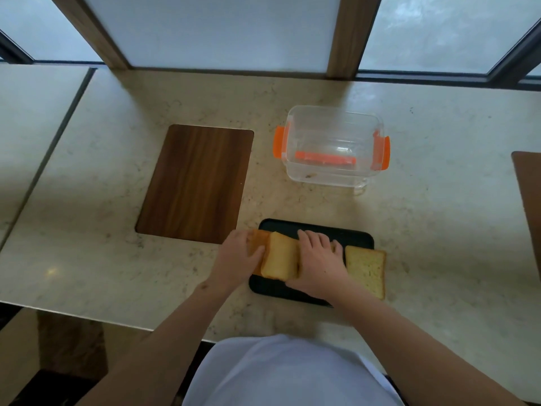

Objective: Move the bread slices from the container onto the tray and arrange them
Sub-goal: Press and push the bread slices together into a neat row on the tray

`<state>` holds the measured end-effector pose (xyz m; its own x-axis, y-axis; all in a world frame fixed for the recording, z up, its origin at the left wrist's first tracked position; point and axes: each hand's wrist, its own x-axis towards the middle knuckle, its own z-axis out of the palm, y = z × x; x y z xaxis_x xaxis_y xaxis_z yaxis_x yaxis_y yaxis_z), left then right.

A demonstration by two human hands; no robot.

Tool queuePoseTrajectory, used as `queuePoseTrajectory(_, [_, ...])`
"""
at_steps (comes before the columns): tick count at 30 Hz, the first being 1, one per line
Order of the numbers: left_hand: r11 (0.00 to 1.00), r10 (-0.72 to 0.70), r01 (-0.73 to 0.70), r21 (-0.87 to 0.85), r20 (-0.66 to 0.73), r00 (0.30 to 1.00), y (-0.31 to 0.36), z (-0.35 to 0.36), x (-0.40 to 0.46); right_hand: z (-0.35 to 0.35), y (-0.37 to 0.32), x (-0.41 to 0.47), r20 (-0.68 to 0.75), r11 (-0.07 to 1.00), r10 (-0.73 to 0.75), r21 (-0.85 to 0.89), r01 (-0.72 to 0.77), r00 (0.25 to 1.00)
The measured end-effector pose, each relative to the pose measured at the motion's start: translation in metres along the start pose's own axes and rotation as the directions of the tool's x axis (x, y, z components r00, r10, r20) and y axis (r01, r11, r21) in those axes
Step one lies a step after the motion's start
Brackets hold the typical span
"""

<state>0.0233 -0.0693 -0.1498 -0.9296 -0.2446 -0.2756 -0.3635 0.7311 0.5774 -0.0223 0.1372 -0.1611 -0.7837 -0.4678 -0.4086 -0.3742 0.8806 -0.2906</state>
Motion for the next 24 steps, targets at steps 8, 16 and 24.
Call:
queuePoseTrajectory(8, [0.744, 0.411, -0.512, 0.429, 0.31, 0.857, 0.013, 0.023, 0.001, 0.003, 0.028, -0.009, 0.118, 0.997, -0.02, -0.071, 0.028, 0.993])
queuePoseTrajectory(16, [0.716, 0.388, -0.546, 0.435, 0.402, 0.829, 0.018, 0.034, 0.014, 0.0, 0.033, -0.016, 0.016, 1.0, 0.012, -0.014, -0.012, 1.0])
queuePoseTrajectory(24, [0.74, 0.419, -0.551, 0.386, 0.376, 0.827, 0.019, 0.04, 0.009, -0.001, 0.033, -0.021, 0.031, 1.0, 0.01, 0.011, -0.01, 0.999])
